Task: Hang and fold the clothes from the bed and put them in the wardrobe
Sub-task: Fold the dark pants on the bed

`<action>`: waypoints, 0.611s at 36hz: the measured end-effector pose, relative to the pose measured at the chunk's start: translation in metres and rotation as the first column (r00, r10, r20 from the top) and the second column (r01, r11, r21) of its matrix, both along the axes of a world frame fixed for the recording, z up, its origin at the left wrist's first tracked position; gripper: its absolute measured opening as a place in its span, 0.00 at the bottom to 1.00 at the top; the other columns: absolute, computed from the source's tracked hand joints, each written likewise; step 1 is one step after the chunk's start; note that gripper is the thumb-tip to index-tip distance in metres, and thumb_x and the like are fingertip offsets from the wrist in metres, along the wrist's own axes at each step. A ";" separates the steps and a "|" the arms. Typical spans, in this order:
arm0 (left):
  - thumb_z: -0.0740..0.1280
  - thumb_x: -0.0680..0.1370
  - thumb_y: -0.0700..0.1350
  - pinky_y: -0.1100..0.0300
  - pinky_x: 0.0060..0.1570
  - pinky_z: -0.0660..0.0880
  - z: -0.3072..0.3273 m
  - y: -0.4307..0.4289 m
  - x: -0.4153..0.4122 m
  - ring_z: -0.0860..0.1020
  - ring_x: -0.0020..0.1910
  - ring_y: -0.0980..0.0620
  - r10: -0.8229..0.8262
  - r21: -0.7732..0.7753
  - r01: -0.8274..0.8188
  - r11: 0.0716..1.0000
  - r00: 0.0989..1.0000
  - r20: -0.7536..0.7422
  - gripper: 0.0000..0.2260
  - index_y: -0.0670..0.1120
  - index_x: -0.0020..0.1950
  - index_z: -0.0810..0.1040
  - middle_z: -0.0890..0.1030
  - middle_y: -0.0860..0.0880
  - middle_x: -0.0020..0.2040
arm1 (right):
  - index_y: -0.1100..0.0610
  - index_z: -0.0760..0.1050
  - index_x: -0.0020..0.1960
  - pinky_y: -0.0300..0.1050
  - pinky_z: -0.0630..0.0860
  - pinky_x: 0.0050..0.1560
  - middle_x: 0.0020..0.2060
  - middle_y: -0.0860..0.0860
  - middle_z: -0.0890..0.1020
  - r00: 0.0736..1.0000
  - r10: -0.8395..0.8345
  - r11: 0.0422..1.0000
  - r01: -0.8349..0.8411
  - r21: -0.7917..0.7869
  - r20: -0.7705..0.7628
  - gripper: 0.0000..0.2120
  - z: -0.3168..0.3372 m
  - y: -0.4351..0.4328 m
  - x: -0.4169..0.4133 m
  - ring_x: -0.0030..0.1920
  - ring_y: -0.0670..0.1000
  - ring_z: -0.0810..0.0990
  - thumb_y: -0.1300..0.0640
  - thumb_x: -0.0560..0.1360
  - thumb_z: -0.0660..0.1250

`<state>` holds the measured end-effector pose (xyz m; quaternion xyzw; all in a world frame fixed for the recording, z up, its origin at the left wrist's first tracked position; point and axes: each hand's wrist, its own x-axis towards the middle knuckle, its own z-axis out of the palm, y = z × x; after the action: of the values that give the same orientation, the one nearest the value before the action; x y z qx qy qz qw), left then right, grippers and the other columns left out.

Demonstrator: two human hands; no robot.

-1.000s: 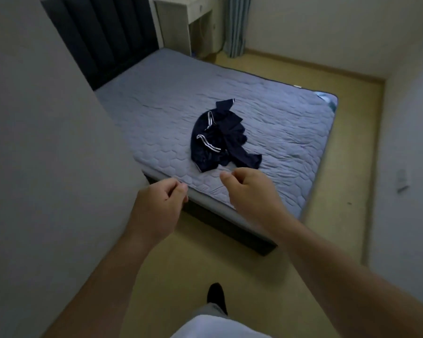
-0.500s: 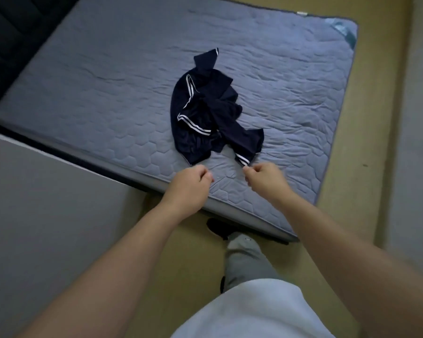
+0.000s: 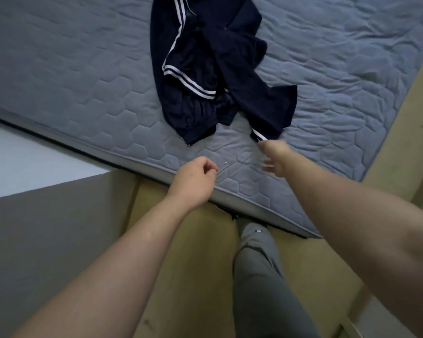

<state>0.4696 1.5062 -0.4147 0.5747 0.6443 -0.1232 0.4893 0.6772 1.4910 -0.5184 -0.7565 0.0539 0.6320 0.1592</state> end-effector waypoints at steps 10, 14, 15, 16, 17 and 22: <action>0.63 0.81 0.46 0.58 0.38 0.75 -0.073 0.013 0.020 0.82 0.41 0.51 0.092 -0.113 -0.089 0.990 0.995 0.026 0.08 0.56 0.44 0.78 0.82 0.56 0.45 | 0.60 0.67 0.74 0.50 0.71 0.66 0.70 0.56 0.73 0.969 -0.242 0.970 0.242 0.004 0.055 0.20 -0.078 0.028 0.022 0.68 0.57 0.73 0.56 0.83 0.59; 0.63 0.81 0.45 0.65 0.30 0.69 -0.085 0.010 0.025 0.81 0.31 0.60 0.138 -0.139 -0.130 0.982 0.989 0.046 0.08 0.56 0.44 0.78 0.82 0.56 0.42 | 0.56 0.73 0.68 0.40 0.75 0.44 0.51 0.49 0.79 0.947 -0.319 0.947 0.320 -0.015 0.029 0.15 -0.091 0.030 0.030 0.42 0.49 0.75 0.55 0.84 0.58; 0.63 0.81 0.45 0.66 0.29 0.69 -0.087 0.009 0.025 0.80 0.30 0.61 0.154 -0.145 -0.144 0.979 0.987 0.056 0.08 0.55 0.45 0.78 0.83 0.56 0.42 | 0.57 0.74 0.66 0.43 0.76 0.48 0.54 0.51 0.79 0.946 -0.323 0.946 0.323 -0.011 0.032 0.14 -0.096 0.029 0.032 0.43 0.51 0.75 0.55 0.84 0.58; 0.63 0.81 0.44 0.66 0.29 0.69 -0.087 0.009 0.025 0.80 0.29 0.61 0.169 -0.152 -0.157 0.976 0.984 0.064 0.08 0.54 0.45 0.78 0.83 0.55 0.42 | 0.58 0.74 0.66 0.45 0.74 0.53 0.57 0.52 0.78 0.951 -0.306 0.952 0.307 -0.003 0.048 0.15 -0.099 0.028 0.033 0.45 0.51 0.74 0.56 0.84 0.57; 0.63 0.81 0.44 0.66 0.29 0.69 -0.087 0.009 0.025 0.80 0.29 0.61 0.183 -0.158 -0.170 0.973 0.981 0.070 0.08 0.54 0.45 0.78 0.83 0.54 0.43 | 0.59 0.73 0.69 0.45 0.71 0.54 0.58 0.52 0.77 0.954 -0.294 0.956 0.294 0.011 0.056 0.17 -0.102 0.028 0.035 0.46 0.50 0.74 0.57 0.84 0.56; 0.63 0.82 0.43 0.68 0.28 0.70 -0.075 0.011 0.024 0.79 0.27 0.61 0.242 -0.165 -0.230 0.959 0.969 0.056 0.08 0.51 0.46 0.79 0.83 0.52 0.44 | 0.55 0.82 0.58 0.45 0.73 0.57 0.64 0.54 0.79 0.948 -0.279 0.959 0.268 0.088 0.151 0.16 -0.083 0.040 0.033 0.48 0.50 0.76 0.54 0.85 0.56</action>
<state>0.4937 1.5167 -0.4894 0.4578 0.6776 -0.0927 0.5680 0.7099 1.5311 -0.6013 -0.7849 0.1241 0.5417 0.2742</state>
